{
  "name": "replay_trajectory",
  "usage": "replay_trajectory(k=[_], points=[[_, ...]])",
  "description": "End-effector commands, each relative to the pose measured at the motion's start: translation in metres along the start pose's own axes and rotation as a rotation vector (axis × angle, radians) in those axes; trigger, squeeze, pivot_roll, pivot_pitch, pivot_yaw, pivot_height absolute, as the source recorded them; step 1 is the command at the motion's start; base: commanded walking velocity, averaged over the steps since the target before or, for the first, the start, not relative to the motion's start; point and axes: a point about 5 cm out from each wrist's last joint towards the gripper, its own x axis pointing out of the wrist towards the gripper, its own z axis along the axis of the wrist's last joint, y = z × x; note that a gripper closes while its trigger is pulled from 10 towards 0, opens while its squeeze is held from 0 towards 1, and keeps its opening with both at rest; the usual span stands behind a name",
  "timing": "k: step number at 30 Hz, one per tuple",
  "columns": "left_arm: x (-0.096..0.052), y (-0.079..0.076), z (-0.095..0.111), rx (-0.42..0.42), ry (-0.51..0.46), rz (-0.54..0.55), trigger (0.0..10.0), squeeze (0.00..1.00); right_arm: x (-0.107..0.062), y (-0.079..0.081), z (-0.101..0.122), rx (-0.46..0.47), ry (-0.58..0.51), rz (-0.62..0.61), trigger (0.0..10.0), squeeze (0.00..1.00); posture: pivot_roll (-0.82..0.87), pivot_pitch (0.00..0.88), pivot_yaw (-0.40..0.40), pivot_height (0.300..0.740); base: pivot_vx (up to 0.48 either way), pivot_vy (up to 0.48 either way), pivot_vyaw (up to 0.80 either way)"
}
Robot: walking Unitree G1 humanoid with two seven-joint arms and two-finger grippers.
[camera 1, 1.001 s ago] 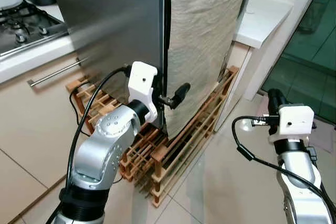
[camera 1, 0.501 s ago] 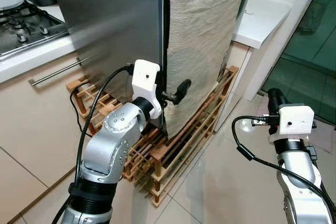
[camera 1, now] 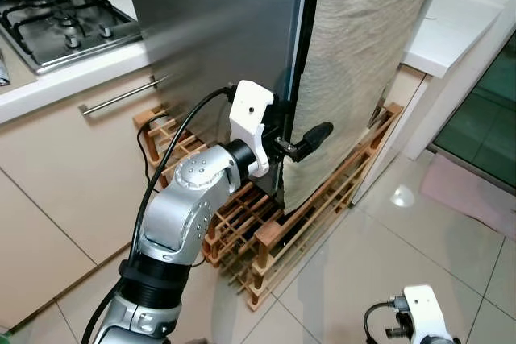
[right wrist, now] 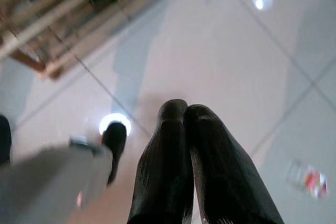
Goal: Restocking fridge
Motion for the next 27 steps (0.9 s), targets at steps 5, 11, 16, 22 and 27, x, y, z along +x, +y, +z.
replay_trajectory(k=[5, 11, 16, 22, 27], points=[[0.015, -0.040, 0.032, -0.018, -0.153, -0.299, 10.0, 0.00, 0.010, 0.007, 0.009, -0.017, -0.017, 0.053, 10.0, 0.00, -0.06, 0.000, -0.015, 0.740, 0.000, 0.000, 0.00], [0.010, -0.041, 0.039, -0.108, -0.187, -0.350, 10.0, 0.00, 0.013, 0.005, 0.012, -0.010, 0.004, 0.071, 10.0, 0.00, -0.06, 0.000, -0.018, 0.740, 0.000, 0.000, 0.00], [0.004, -0.047, 0.045, -0.173, -0.189, -0.451, 10.0, 0.00, 0.014, 0.002, 0.012, -0.006, 0.015, 0.068, 10.0, 0.00, -0.06, 0.000, -0.012, 0.740, 0.000, 0.000, 0.00], [-0.003, -0.041, 0.046, -0.173, -0.178, -0.468, 10.0, 0.00, 0.016, 0.008, 0.012, -0.006, 0.014, 0.106, 10.0, 0.00, -0.06, 0.000, -0.011, 0.740, 0.000, 0.000, 0.00], [-0.015, -0.033, 0.046, -0.181, -0.145, -0.457, 10.0, 0.00, 0.016, 0.014, 0.003, -0.031, 0.087, 0.163, 10.0, 0.00, -0.05, 0.000, -0.013, 0.740, 0.000, 0.000, 0.00]])
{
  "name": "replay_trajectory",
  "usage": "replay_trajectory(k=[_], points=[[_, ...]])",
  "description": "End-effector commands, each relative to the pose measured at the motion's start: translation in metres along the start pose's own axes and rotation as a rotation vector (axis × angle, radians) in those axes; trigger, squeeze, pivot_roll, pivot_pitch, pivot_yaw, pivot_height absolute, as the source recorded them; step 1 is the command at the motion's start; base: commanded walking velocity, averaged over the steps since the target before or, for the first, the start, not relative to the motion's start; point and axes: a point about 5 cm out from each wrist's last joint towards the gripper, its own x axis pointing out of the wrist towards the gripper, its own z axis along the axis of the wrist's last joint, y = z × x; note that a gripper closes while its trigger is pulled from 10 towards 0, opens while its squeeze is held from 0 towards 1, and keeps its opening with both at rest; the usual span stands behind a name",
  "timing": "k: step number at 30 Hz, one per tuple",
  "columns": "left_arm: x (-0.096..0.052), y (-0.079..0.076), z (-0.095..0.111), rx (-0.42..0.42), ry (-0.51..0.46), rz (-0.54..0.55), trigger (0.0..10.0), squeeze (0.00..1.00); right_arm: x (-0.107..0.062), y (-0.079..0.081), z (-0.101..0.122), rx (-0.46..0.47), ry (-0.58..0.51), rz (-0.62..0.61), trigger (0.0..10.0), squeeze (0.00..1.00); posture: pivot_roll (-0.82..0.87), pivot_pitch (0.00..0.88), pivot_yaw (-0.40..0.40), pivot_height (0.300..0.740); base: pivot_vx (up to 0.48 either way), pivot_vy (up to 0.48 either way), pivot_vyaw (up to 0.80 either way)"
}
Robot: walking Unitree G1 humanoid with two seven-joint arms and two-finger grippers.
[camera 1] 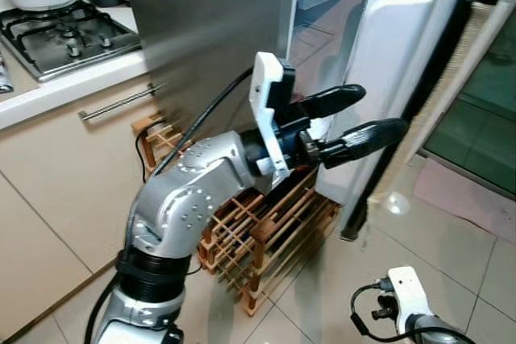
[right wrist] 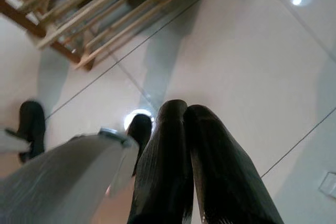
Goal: Restocking fridge
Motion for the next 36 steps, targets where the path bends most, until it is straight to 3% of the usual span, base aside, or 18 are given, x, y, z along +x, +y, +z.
replay_trajectory(k=[1, 3, 4, 7, 9, 11, 12, 13, 15, 16, 19, 20, 21, 22, 24, 25, 30, 36], points=[[-0.007, -0.001, 0.000, 0.004, 0.019, 0.001, 10.0, 0.00, 0.001, -0.001, 0.004, -0.012, 0.017, 0.010, 10.0, 0.00, -0.05, 0.000, -0.013, 0.740, 0.000, 0.000, 0.00], [-0.023, 0.000, -0.004, 0.043, 0.095, 0.033, 10.0, 0.00, 0.001, -0.001, 0.002, -0.002, 0.047, 0.035, 10.0, 0.00, -0.04, 0.000, -0.010, 0.740, 0.000, 0.000, 0.00], [-0.023, 0.000, -0.004, 0.043, 0.095, 0.033, 10.0, 0.00, 0.001, -0.001, 0.002, -0.002, 0.047, 0.035, 10.0, 0.00, -0.04, 0.000, -0.010, 0.740, 0.000, 0.000, 0.00], [-0.054, 0.008, -0.017, 0.097, 0.255, 0.131, 10.0, 0.00, 0.004, 0.004, 0.010, -0.011, 0.050, 0.098, 10.0, 0.00, -0.02, 0.000, -0.008, 0.740, 0.000, 0.000, 0.00], [-0.054, 0.008, -0.017, 0.097, 0.255, 0.131, 10.0, 0.00, 0.004, 0.004, 0.010, -0.011, 0.050, 0.098, 10.0, 0.00, -0.02, 0.000, -0.008, 0.740, 0.000, 0.000, 0.00], [-0.071, 0.019, -0.027, 0.138, 0.363, 0.245, 10.0, 0.00, 0.007, 0.009, 0.022, -0.030, 0.013, 0.131, 10.0, 0.00, -0.01, 0.000, -0.009, 0.740, 0.000, 0.000, 0.00], [-0.079, 0.033, -0.031, 0.183, 0.392, 0.371, 10.0, 0.00, 0.009, 0.011, 0.036, -0.073, -0.040, 0.137, 10.0, 0.00, 0.00, 0.000, -0.009, 0.740, 0.000, 0.000, 0.00], [-0.079, 0.033, -0.031, 0.183, 0.392, 0.371, 10.0, 0.00, 0.009, 0.011, 0.036, -0.073, -0.040, 0.137, 10.0, 0.00, 0.00, 0.000, -0.009, 0.740, 0.000, 0.000, 0.00], [-0.090, 0.059, -0.033, 0.272, 0.349, 0.672, 10.0, 0.00, 0.008, 0.010, 0.087, -0.149, -0.266, 0.038, 10.0, 0.00, 0.00, 0.000, -0.010, 0.740, 0.000, 0.000, 0.00], [-0.090, 0.059, -0.033, 0.272, 0.349, 0.672, 10.0, 0.00, 0.008, 0.010, 0.087, -0.149, -0.266, 0.038, 10.0, 0.00, 0.00, 0.000, -0.010, 0.740, 0.000, 0.000, 0.00], [-0.096, 0.070, -0.035, 0.299, 0.246, 0.878, 10.0, 0.00, -0.001, 0.004, 0.135, -0.162, -0.483, -0.079, 10.0, 0.00, 0.00, 0.000, -0.010, 0.740, 0.000, 0.000, 0.00], [-0.096, 0.070, -0.035, 0.299, 0.246, 0.878, 10.0, 0.00, -0.001, 0.004, 0.135, -0.162, -0.483, -0.079, 10.0, 0.00, 0.00, 0.000, -0.010, 0.740, 0.000, 0.000, 0.00], [-0.097, 0.069, -0.037, 0.287, 0.198, 0.933, 10.0, 0.00, -0.007, 0.001, 0.151, -0.183, -0.560, -0.119, 10.0, 0.00, -0.01, 0.000, -0.009, 0.740, 0.000, 0.000, 0.00], [-0.097, 0.069, -0.037, 0.287, 0.198, 0.933, 10.0, 0.00, -0.007, 0.001, 0.151, -0.183, -0.560, -0.119, 10.0, 0.00, -0.01, 0.000, -0.009, 0.740, 0.000, 0.000, 0.00], [-0.104, 0.069, -0.046, 0.282, 0.113, 1.082, 10.0, 0.00, -0.026, 0.009, 0.161, -0.197, -0.775, -0.217, 10.0, 0.00, -0.01, 0.000, -0.011, 0.740, 0.000, 0.000, 0.00], [-0.107, 0.070, -0.047, 0.298, 0.106, 1.130, 10.0, 0.00, -0.031, 0.008, 0.162, -0.202, -0.814, -0.252, 10.0, 0.00, -0.01, 0.000, -0.011, 0.740, 0.000, 0.000, 0.00], [-0.117, 0.072, -0.056, 0.326, 0.100, 1.245, 10.0, 0.00, -0.041, 0.001, 0.169, -0.201, -0.889, -0.318, 10.0, 0.00, -0.02, 0.000, -0.011, 0.740, 0.000, 0.000, 0.00], [-0.121, 0.068, -0.069, 0.322, 0.126, 1.263, 10.0, 0.00, -0.046, 0.003, 0.171, -0.203, -0.925, -0.323, 10.0, 0.00, -0.02, 0.000, -0.014, 0.740, 0.000, 0.000, 0.00]])
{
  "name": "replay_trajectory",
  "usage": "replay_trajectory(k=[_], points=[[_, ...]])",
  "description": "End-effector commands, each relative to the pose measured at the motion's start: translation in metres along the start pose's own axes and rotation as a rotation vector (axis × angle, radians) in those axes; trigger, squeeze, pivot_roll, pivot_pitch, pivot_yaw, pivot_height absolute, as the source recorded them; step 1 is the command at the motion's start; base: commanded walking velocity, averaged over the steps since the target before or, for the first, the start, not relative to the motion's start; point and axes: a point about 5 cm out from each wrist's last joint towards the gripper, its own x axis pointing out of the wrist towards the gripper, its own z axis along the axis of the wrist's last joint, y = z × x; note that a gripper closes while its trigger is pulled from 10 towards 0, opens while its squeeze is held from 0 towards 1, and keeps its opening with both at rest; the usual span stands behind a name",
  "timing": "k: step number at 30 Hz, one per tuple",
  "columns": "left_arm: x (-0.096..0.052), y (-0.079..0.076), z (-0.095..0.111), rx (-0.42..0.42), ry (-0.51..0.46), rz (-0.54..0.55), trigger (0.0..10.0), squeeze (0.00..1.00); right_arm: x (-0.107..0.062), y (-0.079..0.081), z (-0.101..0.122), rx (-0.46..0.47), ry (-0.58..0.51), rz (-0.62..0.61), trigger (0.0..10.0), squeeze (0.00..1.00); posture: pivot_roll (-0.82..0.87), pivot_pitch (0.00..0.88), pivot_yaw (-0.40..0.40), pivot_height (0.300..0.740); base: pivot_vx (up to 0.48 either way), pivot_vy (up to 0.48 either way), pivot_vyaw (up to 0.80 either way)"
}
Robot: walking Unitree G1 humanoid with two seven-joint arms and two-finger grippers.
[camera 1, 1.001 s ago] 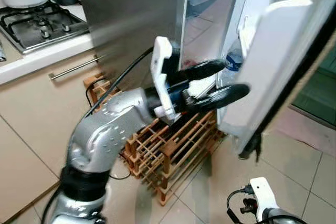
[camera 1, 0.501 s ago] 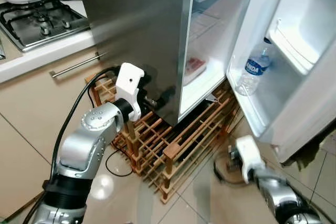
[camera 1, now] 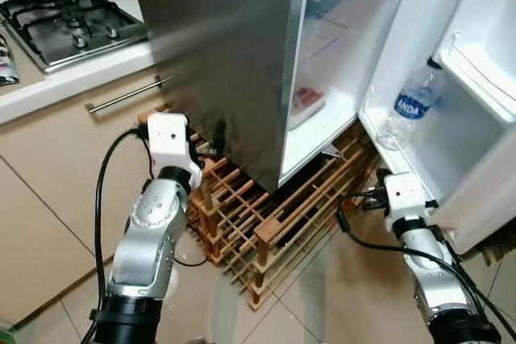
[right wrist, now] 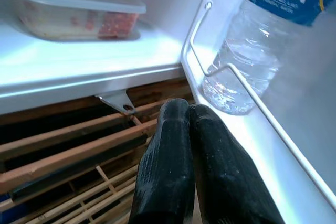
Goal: Restocking fridge
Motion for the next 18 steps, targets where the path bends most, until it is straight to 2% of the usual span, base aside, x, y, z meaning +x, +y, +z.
replay_trajectory(k=[1, 3, 4, 6, 8, 10, 12, 18], points=[[0.000, -0.002, 0.000, 0.014, -0.016, 0.015, 10.0, 0.00, -0.002, -0.004, 0.005, -0.017, -0.029, -0.033, 10.0, 0.00, -0.02, 0.000, -0.015, 0.740, 0.000, 0.000, 0.00], [0.001, -0.001, -0.001, 0.019, -0.021, 0.023, 10.0, 0.00, -0.002, -0.007, 0.006, -0.036, -0.035, -0.055, 10.0, 0.00, -0.02, 0.000, -0.014, 0.740, 0.000, 0.000, 0.00], [0.002, 0.002, -0.002, 0.017, -0.021, 0.043, 10.0, 0.00, -0.002, -0.021, 0.006, -0.066, -0.033, -0.116, 10.0, 0.00, -0.02, 0.000, -0.013, 0.740, 0.000, 0.000, 0.00], [0.003, 0.004, -0.003, 0.018, -0.024, 0.057, 10.0, 0.00, -0.002, -0.033, 0.006, -0.092, -0.030, -0.159, 10.0, 0.00, -0.02, 0.000, -0.013, 0.740, 0.000, 0.000, 0.00], [0.003, 0.005, -0.003, 0.019, -0.023, 0.061, 10.0, 0.00, -0.002, -0.036, 0.005, -0.099, -0.027, -0.168, 10.0, 0.00, -0.02, 0.000, -0.012, 0.740, 0.000, 0.000, 0.00], [0.003, 0.007, -0.005, 0.023, -0.016, 0.073, 10.0, 0.00, -0.001, -0.050, 0.002, -0.121, -0.001, -0.204, 10.0, 0.00, -0.03, 0.000, -0.009, 0.740, 0.000, 0.000, 0.00], [0.003, 0.008, -0.006, 0.023, -0.015, 0.078, 10.0, 0.00, -0.002, -0.054, 0.001, -0.124, 0.009, -0.214, 10.0, 0.00, -0.03, 0.000, -0.008, 0.740, 0.000, 0.000, 0.00], [0.004, 0.010, -0.004, 0.019, -0.020, 0.083, 10.0, 0.00, -0.005, -0.103, -0.003, -0.203, 0.066, -0.342, 10.0, 0.00, -0.03, 0.000, 0.005, 0.740, 0.000, 0.000, 0.00]])
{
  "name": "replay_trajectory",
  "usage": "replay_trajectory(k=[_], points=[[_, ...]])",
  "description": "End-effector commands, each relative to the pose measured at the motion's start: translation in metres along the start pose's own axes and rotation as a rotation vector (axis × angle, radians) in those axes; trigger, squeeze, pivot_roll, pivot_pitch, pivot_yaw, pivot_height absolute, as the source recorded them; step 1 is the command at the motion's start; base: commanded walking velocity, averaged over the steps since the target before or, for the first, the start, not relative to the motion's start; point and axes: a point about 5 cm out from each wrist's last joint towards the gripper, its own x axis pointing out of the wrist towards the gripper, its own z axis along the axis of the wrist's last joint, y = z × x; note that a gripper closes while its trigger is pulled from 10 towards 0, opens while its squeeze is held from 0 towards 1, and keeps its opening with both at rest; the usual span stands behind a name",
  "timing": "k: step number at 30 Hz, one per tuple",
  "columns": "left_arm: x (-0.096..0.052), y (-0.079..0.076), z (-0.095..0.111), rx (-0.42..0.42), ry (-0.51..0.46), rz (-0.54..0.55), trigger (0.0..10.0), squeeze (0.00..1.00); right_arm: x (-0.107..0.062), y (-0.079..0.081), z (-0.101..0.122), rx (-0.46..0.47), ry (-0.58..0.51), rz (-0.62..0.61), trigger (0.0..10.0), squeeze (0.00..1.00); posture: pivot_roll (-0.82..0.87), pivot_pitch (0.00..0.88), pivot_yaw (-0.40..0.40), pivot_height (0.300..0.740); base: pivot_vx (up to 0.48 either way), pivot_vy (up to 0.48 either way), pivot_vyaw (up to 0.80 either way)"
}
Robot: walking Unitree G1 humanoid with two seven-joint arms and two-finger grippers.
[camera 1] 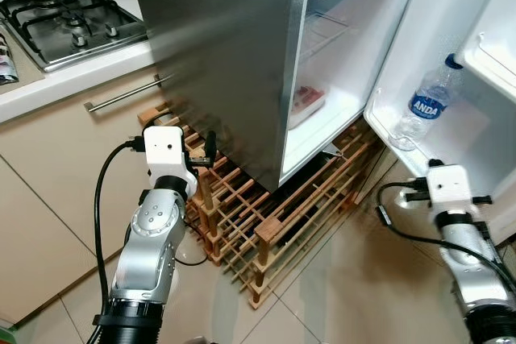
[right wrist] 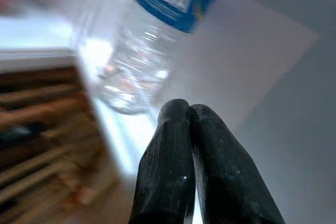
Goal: Restocking fridge
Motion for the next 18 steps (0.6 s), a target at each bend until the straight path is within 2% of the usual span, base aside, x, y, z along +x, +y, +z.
replay_trajectory(k=[1, 3, 8, 9, 11, 13, 14, 16, 17, 18], points=[[0.001, 0.000, 0.002, 0.000, -0.009, 0.007, 10.0, 0.00, 0.005, -0.023, -0.002, -0.012, 0.022, -0.090, 10.0, 0.00, -0.03, 0.000, 0.007, 0.740, 0.000, 0.000, 0.00], [0.001, -0.001, 0.002, -0.005, -0.006, 0.005, 10.0, 0.00, 0.009, -0.047, -0.004, -0.062, 0.042, -0.169, 10.0, 0.00, -0.04, 0.000, 0.008, 0.740, 0.000, 0.000, 0.00], [0.003, -0.001, 0.004, -0.006, -0.012, 0.002, 10.0, 0.00, 0.012, -0.067, -0.002, -0.085, 0.043, -0.255, 10.0, 0.00, -0.04, 0.000, 0.012, 0.740, 0.000, 0.000, 0.00], [0.003, -0.001, 0.004, -0.006, -0.012, 0.002, 10.0, 0.00, 0.012, -0.067, -0.002, -0.085, 0.043, -0.255, 10.0, 0.00, -0.04, 0.000, 0.012, 0.740, 0.000, 0.000, 0.00], [0.003, 0.000, 0.004, -0.006, -0.012, 0.003, 10.0, 0.00, 0.014, -0.062, 0.002, -0.069, 0.020, -0.241, 10.0, 0.00, -0.04, 0.000, 0.013, 0.740, 0.000, 0.000, 0.00], [0.004, 0.001, 0.004, -0.005, -0.012, 0.006, 10.0, 0.00, 0.017, -0.048, 0.012, -0.025, -0.034, -0.196, 10.0, 0.00, -0.04, 0.000, 0.013, 0.740, 0.000, 0.000, 0.00], [0.004, 0.001, 0.004, -0.005, -0.012, 0.006, 10.0, 0.00, 0.017, -0.048, 0.012, -0.025, -0.034, -0.196, 10.0, 0.00, -0.04, 0.000, 0.013, 0.740, 0.000, 0.000, 0.00], [0.005, 0.001, 0.004, -0.003, -0.014, 0.007, 10.0, 0.00, 0.019, -0.025, 0.030, 0.056, -0.117, -0.121, 10.0, 0.00, -0.04, 0.000, 0.014, 0.740, 0.000, 0.000, 0.00], [0.006, 0.002, 0.005, 0.002, -0.016, 0.008, 10.0, 0.00, 0.019, 0.001, 0.046, 0.158, -0.179, -0.036, 10.0, 0.00, -0.04, 0.000, 0.016, 0.740, 0.000, 0.000, 0.00], [0.007, 0.002, 0.005, 0.006, -0.017, 0.009, 10.0, 0.00, 0.018, 0.012, 0.053, 0.207, -0.201, 0.004, 10.0, 0.00, -0.03, 0.000, 0.016, 0.740, 0.000, 0.000, 0.00]])
